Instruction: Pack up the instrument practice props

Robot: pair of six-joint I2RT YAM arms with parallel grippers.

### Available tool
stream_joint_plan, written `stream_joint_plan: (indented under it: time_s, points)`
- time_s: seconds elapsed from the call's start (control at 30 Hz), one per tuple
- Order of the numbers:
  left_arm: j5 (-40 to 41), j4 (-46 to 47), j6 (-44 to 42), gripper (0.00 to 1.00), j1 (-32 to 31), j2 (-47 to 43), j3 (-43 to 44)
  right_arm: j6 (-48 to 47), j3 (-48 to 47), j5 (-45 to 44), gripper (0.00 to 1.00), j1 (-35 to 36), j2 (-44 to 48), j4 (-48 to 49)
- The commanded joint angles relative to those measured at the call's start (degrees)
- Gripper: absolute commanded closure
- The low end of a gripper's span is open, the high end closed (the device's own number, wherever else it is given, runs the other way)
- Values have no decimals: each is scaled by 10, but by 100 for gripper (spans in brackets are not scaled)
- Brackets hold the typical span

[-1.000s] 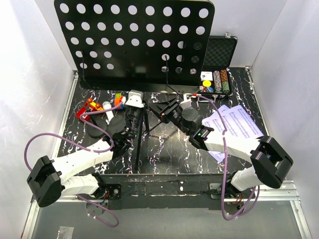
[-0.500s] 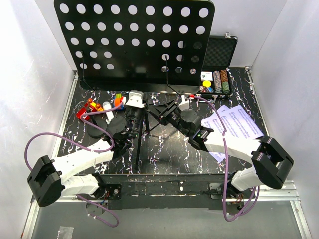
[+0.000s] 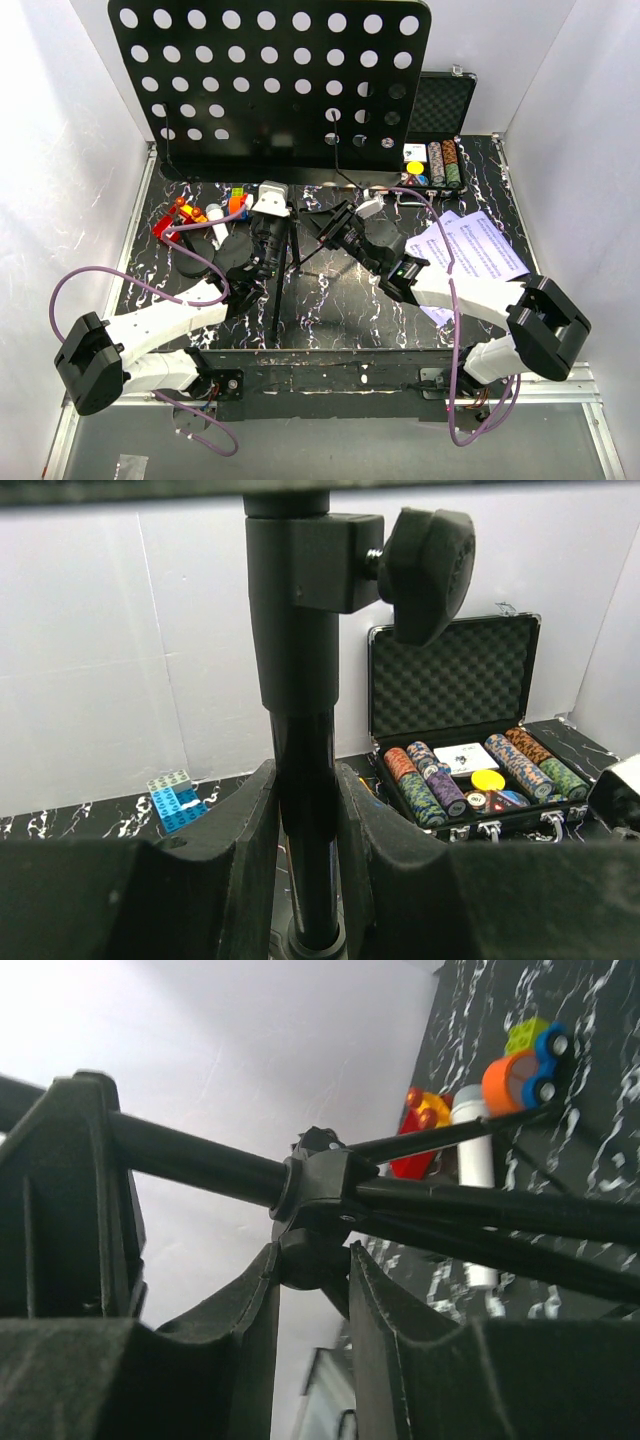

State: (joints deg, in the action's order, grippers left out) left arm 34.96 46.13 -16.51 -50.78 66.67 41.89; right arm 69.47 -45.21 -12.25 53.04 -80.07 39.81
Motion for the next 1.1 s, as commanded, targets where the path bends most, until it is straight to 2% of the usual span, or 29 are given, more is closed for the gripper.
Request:
stream_joint_plan:
  time_s: [0.0, 0.23, 0.43, 0.6, 0.8, 0.97, 1.07]
  points:
    - [27, -71, -28, 100, -1, -8, -15, -217, -25, -36, 99, 0, 32, 40]
    - [26, -74, -20, 100, -2, -8, -23, -432, -37, -30, 99, 9, 39, 62]
    - [26, -75, -14, 100, -2, -1, -24, -736, -48, -47, 99, 67, 28, 90]
    - [31, -74, -5, 100, -2, 4, -30, -920, -37, -54, 99, 92, 19, 119]
    - [34, -75, 12, 100, -2, 1, -37, -1163, 6, -54, 99, 123, -5, 198]
    - [33, -82, 17, 100, -2, 2, -38, -1333, 39, -53, 99, 150, -32, 281]
    - [34, -83, 20, 100, -2, 6, -39, -1374, 45, -53, 99, 157, -39, 305]
